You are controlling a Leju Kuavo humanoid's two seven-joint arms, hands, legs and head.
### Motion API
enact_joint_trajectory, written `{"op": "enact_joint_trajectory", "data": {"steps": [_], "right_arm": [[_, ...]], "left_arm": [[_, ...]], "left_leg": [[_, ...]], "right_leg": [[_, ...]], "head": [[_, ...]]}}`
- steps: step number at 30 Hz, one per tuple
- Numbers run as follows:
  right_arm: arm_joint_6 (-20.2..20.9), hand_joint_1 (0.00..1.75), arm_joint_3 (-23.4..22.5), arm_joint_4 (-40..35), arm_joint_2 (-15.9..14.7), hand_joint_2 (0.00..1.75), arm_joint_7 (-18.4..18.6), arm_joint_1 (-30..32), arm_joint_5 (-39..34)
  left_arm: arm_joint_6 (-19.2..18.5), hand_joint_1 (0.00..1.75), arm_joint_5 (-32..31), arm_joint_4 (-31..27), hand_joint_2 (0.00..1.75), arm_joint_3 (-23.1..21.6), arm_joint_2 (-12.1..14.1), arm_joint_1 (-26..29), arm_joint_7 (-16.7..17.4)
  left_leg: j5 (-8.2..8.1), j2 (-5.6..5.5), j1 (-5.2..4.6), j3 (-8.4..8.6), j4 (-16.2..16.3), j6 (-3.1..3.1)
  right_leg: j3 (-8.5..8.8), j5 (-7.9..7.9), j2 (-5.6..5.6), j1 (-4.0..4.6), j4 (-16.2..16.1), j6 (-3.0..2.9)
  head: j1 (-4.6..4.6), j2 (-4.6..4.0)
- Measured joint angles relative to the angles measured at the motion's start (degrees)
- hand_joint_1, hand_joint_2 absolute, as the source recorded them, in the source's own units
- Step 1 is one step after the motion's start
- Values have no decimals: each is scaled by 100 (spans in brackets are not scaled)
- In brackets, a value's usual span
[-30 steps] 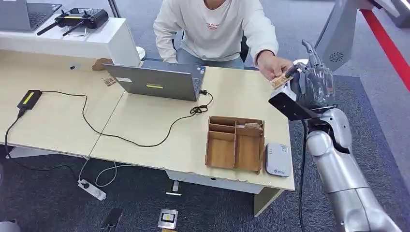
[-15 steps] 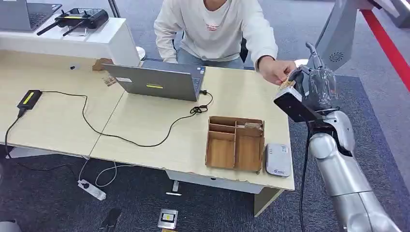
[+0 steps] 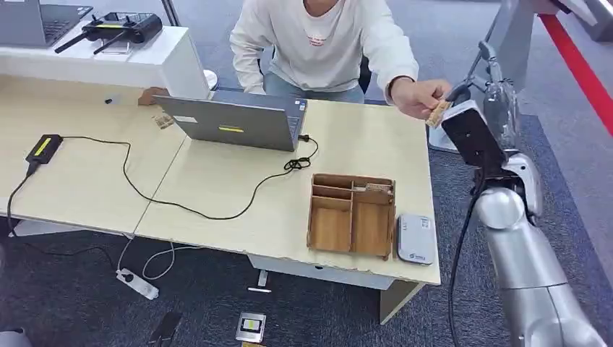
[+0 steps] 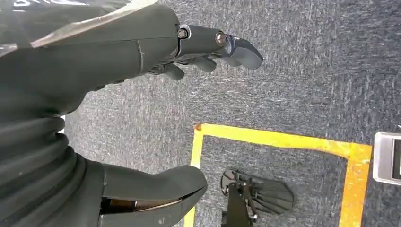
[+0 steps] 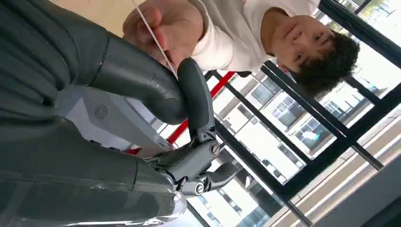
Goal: Pass the card to the sensor for recognition and then transmit it.
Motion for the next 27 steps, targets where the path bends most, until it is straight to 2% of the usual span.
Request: {"op": "enact_joint_trajectory", "data": {"steps": [16, 17, 18, 19, 20, 24, 25, 27], "right_arm": [[85, 175, -293, -190, -173, 175, 59, 90, -357], [85, 164, -295, -214, -186, 175, 72, 109, -356], [85, 98, -295, -227, -199, 175, 90, 126, -350], [85, 73, -297, -243, -210, 175, 96, 144, -339], [88, 0, -297, -267, -221, 175, 96, 166, -328], [164, 0, -295, -363, -249, 175, 105, 278, -206], [206, 0, -295, -385, -249, 0, 112, 308, -179], [267, 0, -284, -417, -247, 0, 116, 359, -120]], "left_arm": [[131, 0, 120, 72, 175, 74, -162, 3, 116], [133, 0, 122, 79, 175, 79, -173, 4, 118], [138, 0, 127, 87, 175, 81, -184, 4, 118], [146, 0, 127, 96, 175, 81, -195, 4, 118], [146, 0, 127, 103, 175, 81, -201, 4, 118], [144, 0, 125, 131, 175, 81, -229, 4, 96], [140, 0, 125, 140, 175, 81, -234, 3, 94], [116, 0, 127, 153, 175, 81, -243, 3, 79]], "left_leg": [[0, 1, 0, 2, 1, 0], [0, 0, 0, 2, 2, 0], [0, 0, 0, 2, 1, 0], [0, 1, 0, 2, 1, 0], [0, 1, 0, 2, 1, 0], [0, 1, 0, 1, 1, 0], [0, 1, 0, 1, 1, 0], [0, 1, 0, 1, 1, 0]], "right_leg": [[0, 0, 1, -1, 0, 0], [-1, 0, 1, -1, 0, 0], [0, 0, 1, -1, 0, 0], [0, 0, 1, -1, 0, 0], [0, 0, 1, -1, 0, 0], [0, 0, 1, 0, 0, 0], [0, 0, 1, 0, 0, 0], [0, 0, 1, 0, 0, 0]], "head": [[0, 0], [-2, 0], [0, 0], [0, 0], [-2, 0], [0, 0], [0, 0], [-2, 0]]}}
